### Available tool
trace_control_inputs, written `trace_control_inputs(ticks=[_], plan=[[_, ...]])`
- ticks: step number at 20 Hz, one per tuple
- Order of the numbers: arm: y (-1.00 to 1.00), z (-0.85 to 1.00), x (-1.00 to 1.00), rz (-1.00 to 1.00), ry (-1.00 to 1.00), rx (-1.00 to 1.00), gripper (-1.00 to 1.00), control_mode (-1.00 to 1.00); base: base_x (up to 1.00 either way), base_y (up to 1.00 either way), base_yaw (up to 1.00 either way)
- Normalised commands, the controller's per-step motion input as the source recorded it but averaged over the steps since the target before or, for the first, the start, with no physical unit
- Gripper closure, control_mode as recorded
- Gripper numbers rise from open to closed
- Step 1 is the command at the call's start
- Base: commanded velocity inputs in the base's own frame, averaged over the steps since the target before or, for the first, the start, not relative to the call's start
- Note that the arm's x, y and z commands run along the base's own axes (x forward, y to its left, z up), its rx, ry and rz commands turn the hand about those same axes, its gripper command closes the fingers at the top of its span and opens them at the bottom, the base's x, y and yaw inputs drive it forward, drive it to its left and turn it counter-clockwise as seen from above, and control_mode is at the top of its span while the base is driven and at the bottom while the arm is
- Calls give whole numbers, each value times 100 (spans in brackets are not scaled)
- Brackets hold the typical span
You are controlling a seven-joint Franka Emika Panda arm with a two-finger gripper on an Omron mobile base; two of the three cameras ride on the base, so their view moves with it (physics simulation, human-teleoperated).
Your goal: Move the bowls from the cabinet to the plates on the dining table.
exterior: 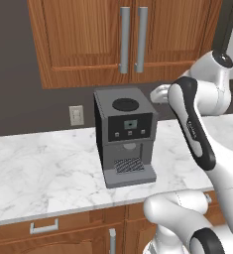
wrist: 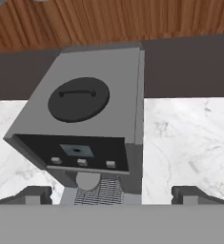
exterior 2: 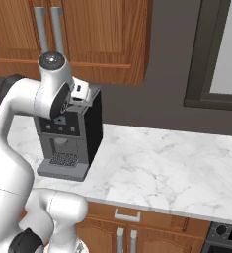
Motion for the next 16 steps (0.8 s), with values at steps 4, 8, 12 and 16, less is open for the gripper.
trace_control_inputs(ticks=[4, 8, 12, 16], plan=[[17, 30, -2, 1, -3, 0, -100, -100, 0, 0, 0], [16, 32, -8, 1, -2, 0, -100, -100, 0, 0, 0], [15, 28, -13, 0, -6, -2, -100, -100, 0, 0, 0], [12, 23, -7, 0, -9, -5, -100, -100, 0, 0, 0]])
